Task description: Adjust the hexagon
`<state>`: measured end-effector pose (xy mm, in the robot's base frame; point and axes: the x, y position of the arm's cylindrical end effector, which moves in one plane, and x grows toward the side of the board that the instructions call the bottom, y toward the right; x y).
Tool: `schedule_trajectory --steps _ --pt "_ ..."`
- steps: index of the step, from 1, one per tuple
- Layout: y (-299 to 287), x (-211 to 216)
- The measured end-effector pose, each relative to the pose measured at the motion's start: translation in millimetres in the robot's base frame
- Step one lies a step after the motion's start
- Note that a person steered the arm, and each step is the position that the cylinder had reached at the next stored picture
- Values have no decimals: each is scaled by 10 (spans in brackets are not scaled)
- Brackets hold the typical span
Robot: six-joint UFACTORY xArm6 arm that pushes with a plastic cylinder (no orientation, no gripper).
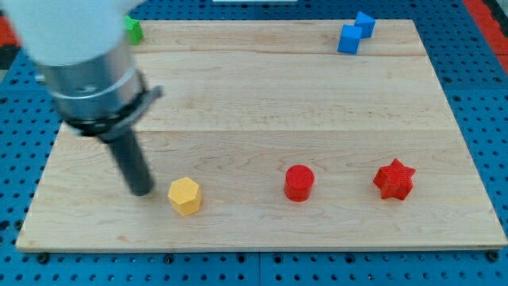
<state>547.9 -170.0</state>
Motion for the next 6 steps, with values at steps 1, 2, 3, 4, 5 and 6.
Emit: schedule_trajectory --steps 1,2,3,4,5,6 --pt "493 371" --pt "1010 111" --pt "821 196" --pt "578 -287" --pt "797 -467" --pt "1057 -371"
